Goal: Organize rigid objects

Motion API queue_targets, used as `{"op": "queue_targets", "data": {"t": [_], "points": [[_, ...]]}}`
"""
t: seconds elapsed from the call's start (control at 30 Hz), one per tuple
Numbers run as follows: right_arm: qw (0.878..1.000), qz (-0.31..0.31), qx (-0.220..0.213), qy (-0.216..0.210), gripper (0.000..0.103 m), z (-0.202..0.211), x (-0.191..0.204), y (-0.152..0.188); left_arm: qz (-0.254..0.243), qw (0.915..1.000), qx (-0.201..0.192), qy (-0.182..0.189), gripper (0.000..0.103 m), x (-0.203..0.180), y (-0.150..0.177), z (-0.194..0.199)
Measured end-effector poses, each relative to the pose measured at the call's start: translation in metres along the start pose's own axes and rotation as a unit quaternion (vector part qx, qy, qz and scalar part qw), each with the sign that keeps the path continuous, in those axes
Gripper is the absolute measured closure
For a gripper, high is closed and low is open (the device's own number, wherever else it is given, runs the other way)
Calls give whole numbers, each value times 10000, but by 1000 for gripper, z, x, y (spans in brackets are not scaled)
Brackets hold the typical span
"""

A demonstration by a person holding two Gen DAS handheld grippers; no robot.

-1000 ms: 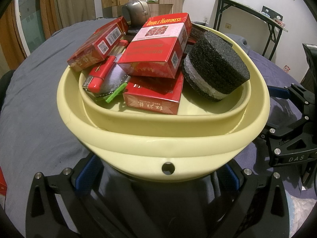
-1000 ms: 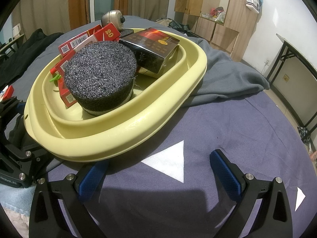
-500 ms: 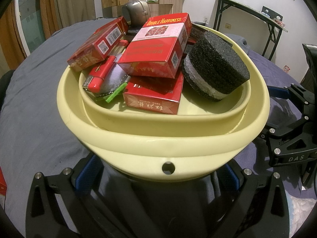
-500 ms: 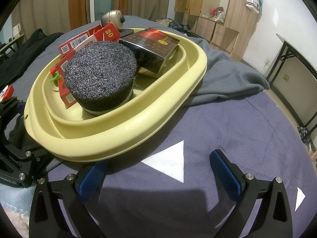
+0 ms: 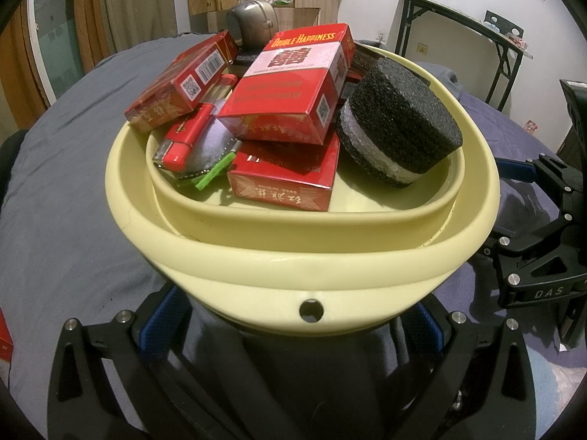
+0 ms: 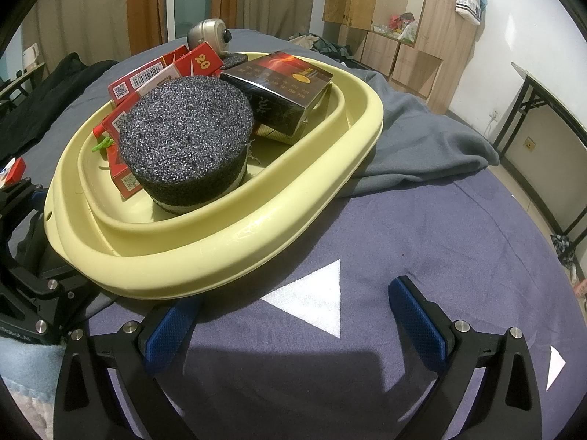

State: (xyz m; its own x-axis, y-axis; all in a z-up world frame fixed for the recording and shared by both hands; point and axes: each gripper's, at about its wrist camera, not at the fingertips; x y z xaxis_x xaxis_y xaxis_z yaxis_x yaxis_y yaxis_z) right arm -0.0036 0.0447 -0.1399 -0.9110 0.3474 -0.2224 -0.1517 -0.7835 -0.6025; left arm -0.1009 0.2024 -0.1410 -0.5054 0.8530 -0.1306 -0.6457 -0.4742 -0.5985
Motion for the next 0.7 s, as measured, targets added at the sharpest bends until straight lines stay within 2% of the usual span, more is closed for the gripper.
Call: {"op": "queue_targets", "data": {"t": [0.7], "points": [[10000,-2,-2,-2,0,0,0,0,-8,10000,18,13,0,4,2,-1]]}}
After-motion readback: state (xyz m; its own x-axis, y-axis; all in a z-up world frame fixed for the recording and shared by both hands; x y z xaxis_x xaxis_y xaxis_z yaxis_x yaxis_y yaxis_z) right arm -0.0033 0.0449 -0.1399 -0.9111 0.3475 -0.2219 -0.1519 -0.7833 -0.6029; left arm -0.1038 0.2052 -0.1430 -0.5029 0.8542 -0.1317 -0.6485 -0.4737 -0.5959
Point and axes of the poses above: each gripper's, at about its wrist camera, not at the fingertips, and z roughly against the way its jaws point, x to its left, y to its underside, and after that the axes turned 9 degrees about z, right-handed
